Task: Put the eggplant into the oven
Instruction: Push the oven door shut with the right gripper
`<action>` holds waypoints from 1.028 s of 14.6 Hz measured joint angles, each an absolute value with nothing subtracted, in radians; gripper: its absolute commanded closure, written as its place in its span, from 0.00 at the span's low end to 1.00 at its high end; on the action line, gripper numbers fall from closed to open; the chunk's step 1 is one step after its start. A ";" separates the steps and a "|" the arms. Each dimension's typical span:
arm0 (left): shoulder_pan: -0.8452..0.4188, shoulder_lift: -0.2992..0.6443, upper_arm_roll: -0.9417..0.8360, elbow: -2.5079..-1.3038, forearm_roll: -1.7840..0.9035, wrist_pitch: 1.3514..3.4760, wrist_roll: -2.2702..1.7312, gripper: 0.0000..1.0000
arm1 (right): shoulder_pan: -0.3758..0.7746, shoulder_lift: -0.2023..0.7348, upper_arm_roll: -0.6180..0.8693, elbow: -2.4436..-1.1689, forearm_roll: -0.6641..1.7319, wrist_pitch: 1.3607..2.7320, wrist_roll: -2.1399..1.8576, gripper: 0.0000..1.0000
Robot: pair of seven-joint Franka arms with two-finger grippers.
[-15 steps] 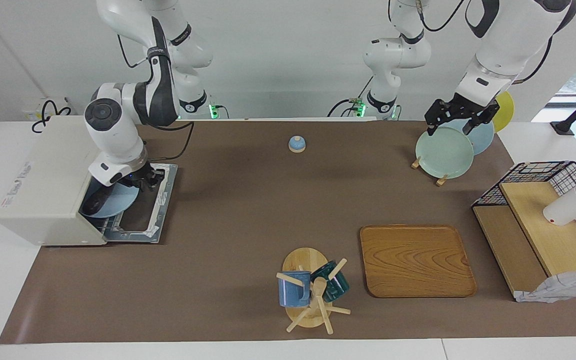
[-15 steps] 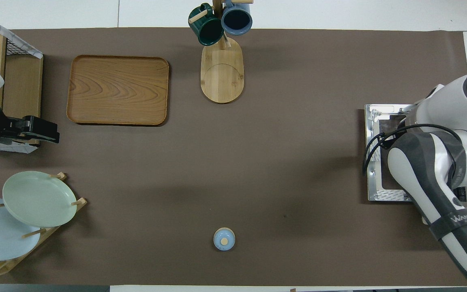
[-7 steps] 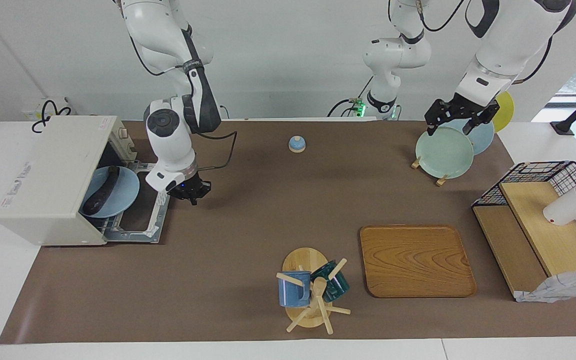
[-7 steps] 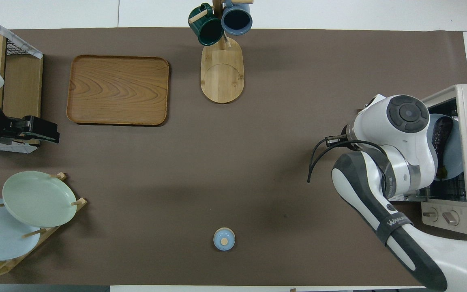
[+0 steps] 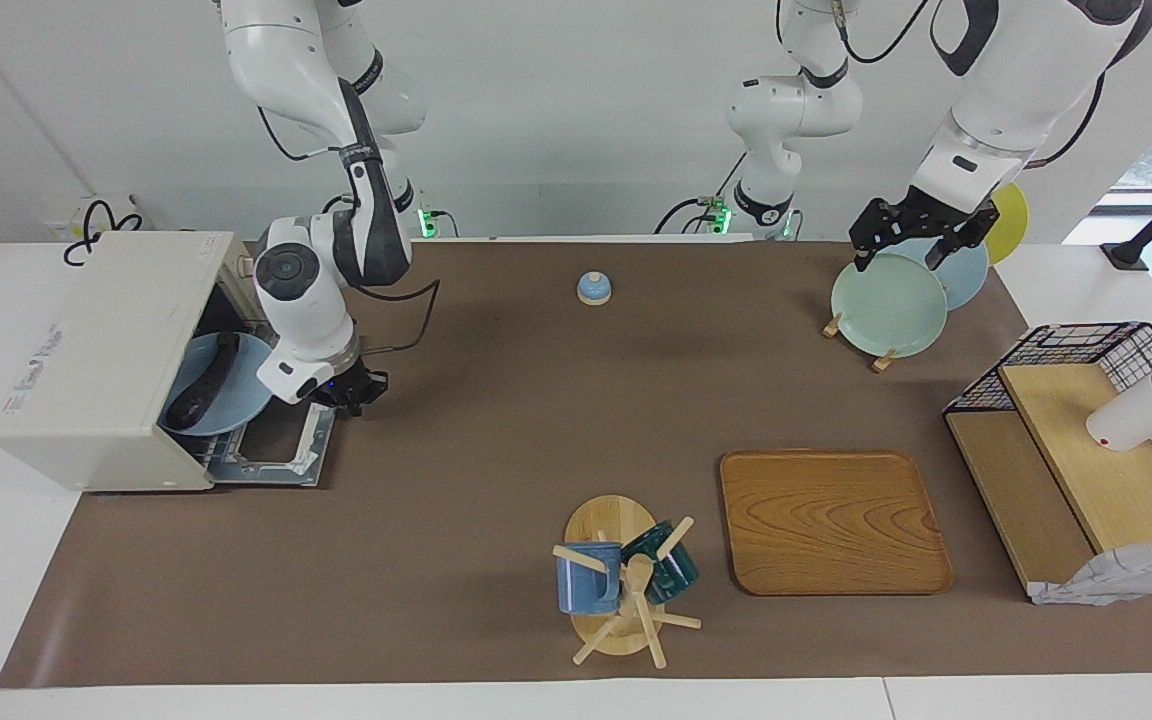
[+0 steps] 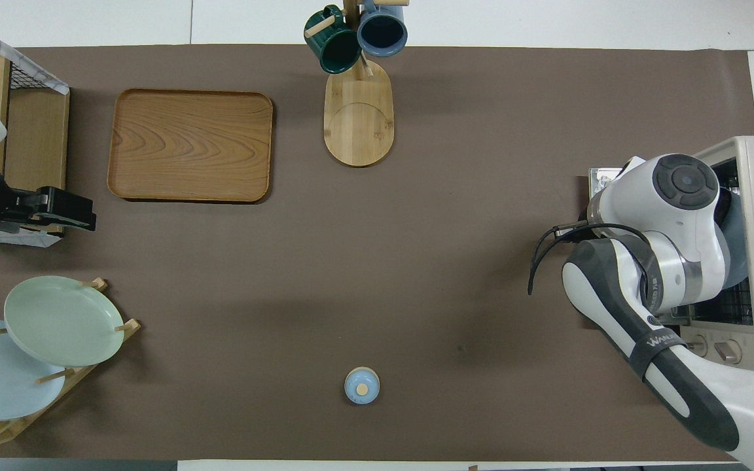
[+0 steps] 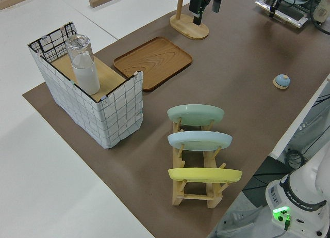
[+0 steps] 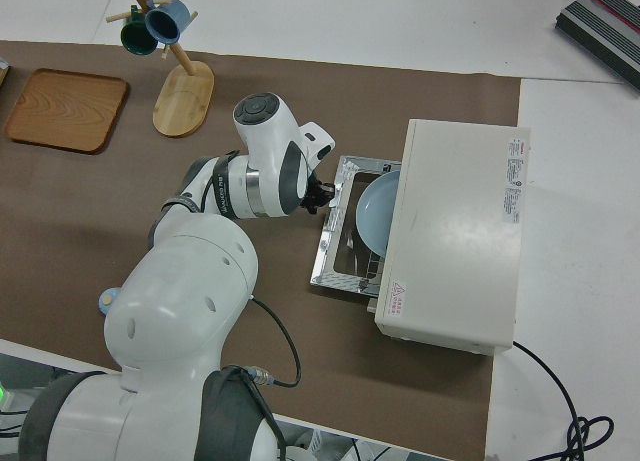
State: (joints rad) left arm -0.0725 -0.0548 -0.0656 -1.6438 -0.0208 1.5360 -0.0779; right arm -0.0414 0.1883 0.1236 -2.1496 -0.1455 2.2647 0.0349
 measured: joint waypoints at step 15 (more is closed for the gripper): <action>-0.072 -0.055 -0.066 -1.644 -0.021 1.536 -0.078 0.00 | -0.057 0.167 0.147 -2.124 -0.241 2.175 -0.013 1.00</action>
